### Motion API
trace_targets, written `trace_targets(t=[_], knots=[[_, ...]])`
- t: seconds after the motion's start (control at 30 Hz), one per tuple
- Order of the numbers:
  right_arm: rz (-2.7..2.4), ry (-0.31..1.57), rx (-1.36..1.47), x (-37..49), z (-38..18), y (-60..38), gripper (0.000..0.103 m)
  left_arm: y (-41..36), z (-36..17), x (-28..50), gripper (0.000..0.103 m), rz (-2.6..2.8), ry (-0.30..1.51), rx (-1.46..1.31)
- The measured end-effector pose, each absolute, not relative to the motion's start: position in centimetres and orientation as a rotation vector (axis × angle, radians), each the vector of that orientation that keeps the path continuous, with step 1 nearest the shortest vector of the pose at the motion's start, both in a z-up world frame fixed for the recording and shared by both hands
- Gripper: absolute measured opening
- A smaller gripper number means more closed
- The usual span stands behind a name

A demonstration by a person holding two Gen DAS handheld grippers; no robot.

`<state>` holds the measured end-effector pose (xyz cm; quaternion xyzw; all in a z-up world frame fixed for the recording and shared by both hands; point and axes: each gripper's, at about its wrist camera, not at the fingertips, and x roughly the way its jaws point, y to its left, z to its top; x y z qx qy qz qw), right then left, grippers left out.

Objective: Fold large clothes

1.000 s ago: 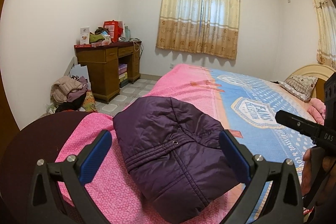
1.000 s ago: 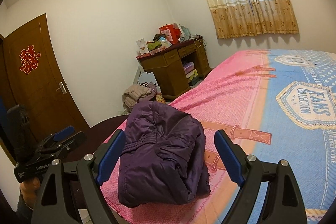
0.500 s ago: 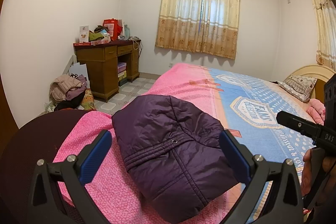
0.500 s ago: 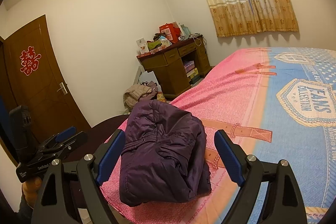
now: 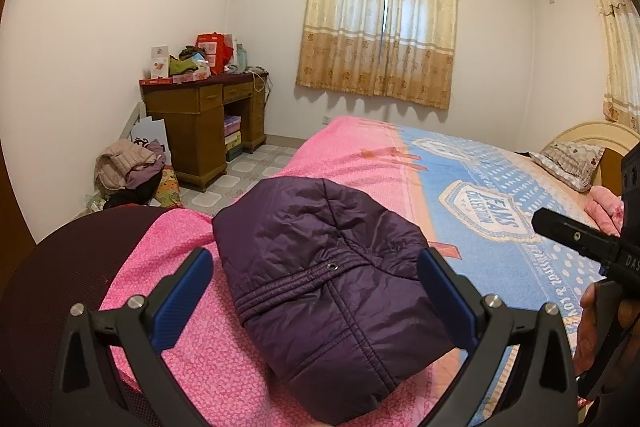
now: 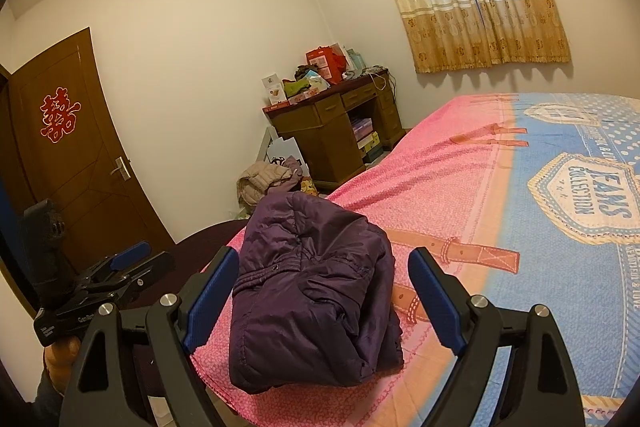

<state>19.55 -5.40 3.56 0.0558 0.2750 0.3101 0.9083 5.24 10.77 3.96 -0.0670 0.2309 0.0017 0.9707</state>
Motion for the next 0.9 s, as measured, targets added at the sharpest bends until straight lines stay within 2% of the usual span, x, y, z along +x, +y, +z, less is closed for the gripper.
trace_targets(t=[0.9], knots=[[0.673, 0.572, 0.101, 19.2, 2.8, -4.6, 0.087, 11.3, 4.9, 4.8, 0.103, 0.042, 0.414, -0.112]])
